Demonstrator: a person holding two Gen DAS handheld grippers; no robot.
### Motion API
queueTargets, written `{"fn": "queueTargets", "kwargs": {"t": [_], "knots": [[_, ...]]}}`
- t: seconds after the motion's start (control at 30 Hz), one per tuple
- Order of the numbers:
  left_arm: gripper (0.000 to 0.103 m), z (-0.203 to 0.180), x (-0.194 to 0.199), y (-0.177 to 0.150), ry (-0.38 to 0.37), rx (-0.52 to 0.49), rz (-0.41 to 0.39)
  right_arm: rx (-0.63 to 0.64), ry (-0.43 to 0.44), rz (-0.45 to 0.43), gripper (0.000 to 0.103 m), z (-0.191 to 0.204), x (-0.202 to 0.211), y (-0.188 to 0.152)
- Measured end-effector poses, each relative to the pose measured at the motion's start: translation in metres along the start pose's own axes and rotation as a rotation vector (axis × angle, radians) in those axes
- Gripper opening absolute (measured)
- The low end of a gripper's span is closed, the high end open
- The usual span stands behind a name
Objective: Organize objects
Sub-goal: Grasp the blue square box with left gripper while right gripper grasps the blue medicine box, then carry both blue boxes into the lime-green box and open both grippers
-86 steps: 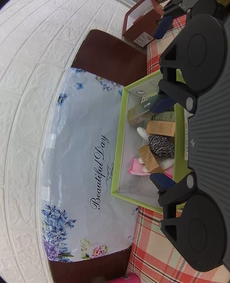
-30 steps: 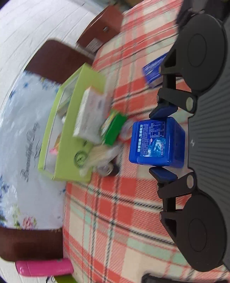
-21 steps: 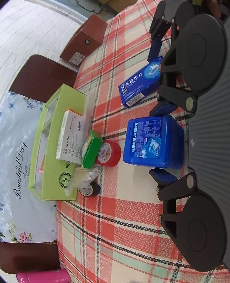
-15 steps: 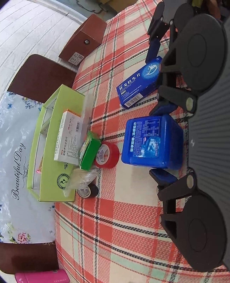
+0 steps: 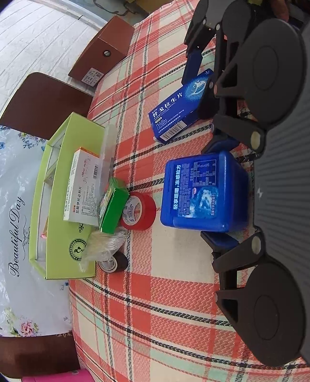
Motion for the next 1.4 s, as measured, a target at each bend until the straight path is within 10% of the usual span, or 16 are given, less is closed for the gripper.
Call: {"fn": "queueTargets", "kwargs": {"t": [0.8, 1.4], "knots": [[0.059, -0.003, 0.006, -0.001, -0.026, 0.014, -0.019, -0.053, 0.087, -0.022, 0.055, 0.008, 0.002, -0.004], [0.059, -0.005, 0.082, 0.094, -0.025, -0.046, -0.291, -0.065, 0.094, -0.264, 0.055, -0.007, 0.055, 0.081]]}}
Point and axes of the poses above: each gripper's, at about its wrist camera, not at the fingertips, and x roughly against the way its jaws point, z to its left, y to its top, the point moved 8 cm from there along -x, roughly the way its jaws point, and after that the axes turned 14 degrees about z, right-handed, at the moved point
